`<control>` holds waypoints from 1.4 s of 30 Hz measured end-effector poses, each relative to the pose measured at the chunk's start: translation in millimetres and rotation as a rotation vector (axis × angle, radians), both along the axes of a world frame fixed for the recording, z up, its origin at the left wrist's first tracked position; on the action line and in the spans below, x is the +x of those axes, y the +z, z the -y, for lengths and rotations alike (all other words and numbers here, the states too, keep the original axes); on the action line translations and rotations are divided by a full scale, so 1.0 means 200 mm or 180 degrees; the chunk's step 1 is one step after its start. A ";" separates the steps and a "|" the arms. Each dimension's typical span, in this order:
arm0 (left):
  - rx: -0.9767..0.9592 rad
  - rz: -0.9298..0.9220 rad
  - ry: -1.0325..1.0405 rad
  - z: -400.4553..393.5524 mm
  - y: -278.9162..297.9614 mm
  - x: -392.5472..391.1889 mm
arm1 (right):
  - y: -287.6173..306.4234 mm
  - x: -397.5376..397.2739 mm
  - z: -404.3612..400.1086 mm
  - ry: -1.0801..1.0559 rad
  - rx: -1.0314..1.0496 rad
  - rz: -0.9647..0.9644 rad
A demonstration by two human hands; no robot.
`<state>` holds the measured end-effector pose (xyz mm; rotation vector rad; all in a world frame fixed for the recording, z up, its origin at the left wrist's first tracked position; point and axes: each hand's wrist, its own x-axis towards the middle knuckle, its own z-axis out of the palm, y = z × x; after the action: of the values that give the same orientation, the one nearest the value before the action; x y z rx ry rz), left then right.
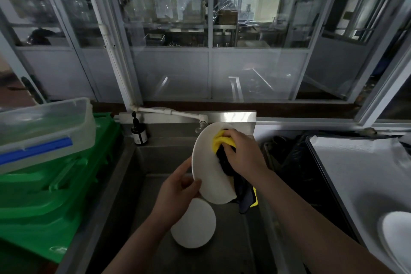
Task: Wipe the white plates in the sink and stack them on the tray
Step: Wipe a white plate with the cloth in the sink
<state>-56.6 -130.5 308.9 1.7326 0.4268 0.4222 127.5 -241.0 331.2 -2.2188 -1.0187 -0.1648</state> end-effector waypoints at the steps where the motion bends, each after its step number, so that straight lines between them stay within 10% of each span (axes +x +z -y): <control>1: -0.0020 -0.0005 -0.0009 0.00 0.00 0.00 | 0.01 -0.02 -0.01 0.0036 -0.0023 0.0068; 18: -0.0341 0.0091 -0.0030 0.01 -0.01 0.02 | 0.00 -0.22 -0.05 0.1308 0.0306 0.0018; 42: -0.0566 0.0168 0.0174 -0.02 0.00 0.00 | -0.08 0.05 0.05 0.0198 -0.0293 -0.0134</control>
<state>-56.1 -127.1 309.0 1.5372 0.4607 0.4547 137.2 -251.6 315.1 -2.2599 -1.0905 -0.0444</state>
